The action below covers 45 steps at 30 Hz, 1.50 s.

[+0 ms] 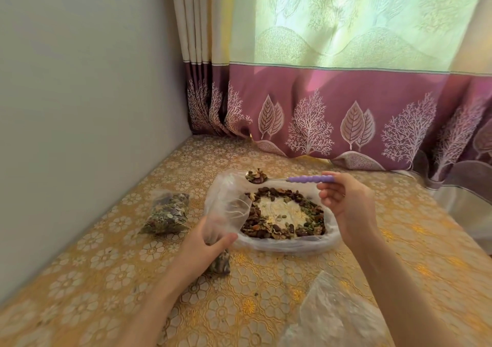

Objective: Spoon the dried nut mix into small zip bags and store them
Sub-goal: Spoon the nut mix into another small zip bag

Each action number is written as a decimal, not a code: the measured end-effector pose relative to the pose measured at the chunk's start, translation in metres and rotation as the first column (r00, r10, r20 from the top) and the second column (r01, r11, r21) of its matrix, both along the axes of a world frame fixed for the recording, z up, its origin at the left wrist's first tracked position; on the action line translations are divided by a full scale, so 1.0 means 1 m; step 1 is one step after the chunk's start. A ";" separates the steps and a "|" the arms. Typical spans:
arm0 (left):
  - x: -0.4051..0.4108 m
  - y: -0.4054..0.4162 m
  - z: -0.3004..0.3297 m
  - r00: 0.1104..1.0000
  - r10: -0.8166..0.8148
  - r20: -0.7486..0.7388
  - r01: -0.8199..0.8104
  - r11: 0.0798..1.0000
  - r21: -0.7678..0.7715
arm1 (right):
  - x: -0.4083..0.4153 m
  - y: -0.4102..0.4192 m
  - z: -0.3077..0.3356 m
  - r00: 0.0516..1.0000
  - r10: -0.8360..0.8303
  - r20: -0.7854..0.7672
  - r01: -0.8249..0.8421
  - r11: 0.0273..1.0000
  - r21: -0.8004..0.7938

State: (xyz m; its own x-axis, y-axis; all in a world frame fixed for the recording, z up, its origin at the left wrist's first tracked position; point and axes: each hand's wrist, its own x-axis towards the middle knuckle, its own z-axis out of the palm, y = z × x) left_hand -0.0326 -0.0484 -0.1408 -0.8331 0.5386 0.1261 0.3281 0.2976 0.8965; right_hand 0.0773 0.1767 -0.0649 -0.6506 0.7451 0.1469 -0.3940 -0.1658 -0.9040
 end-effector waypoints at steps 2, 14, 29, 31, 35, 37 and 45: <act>0.000 0.001 -0.001 1.000 0.022 0.005 -0.022 1.000 0.008 | 0.003 -0.004 0.010 0.999 0.029 -0.025 -0.029 0.999 0.026; -0.002 -0.001 -0.001 1.000 0.004 0.006 -0.004 1.000 0.014 | 0.008 -0.031 0.019 0.971 0.230 0.063 -0.238 0.934 0.265; -0.003 -0.005 0.003 0.999 0.019 0.051 -0.027 0.988 0.154 | -0.007 -0.010 0.009 0.998 0.064 -0.005 -0.061 0.974 0.219; -0.005 -0.006 0.003 0.997 0.057 0.058 -0.066 0.981 0.180 | -0.013 -0.003 0.002 0.998 -0.005 0.063 -0.008 0.979 0.202; -0.011 -0.009 0.003 0.993 0.056 0.101 -0.077 0.973 0.218 | -0.025 0.009 -0.013 0.979 -0.050 0.196 -0.003 0.965 0.262; -0.015 -0.013 0.004 0.990 -0.010 0.138 -0.016 0.983 0.181 | -0.028 0.012 -0.021 0.969 -0.092 0.231 0.023 0.959 0.284; -0.028 -0.033 0.006 0.901 -0.364 0.236 0.342 0.931 0.127 | -0.041 0.011 -0.039 0.965 0.003 0.264 -0.067 0.971 0.231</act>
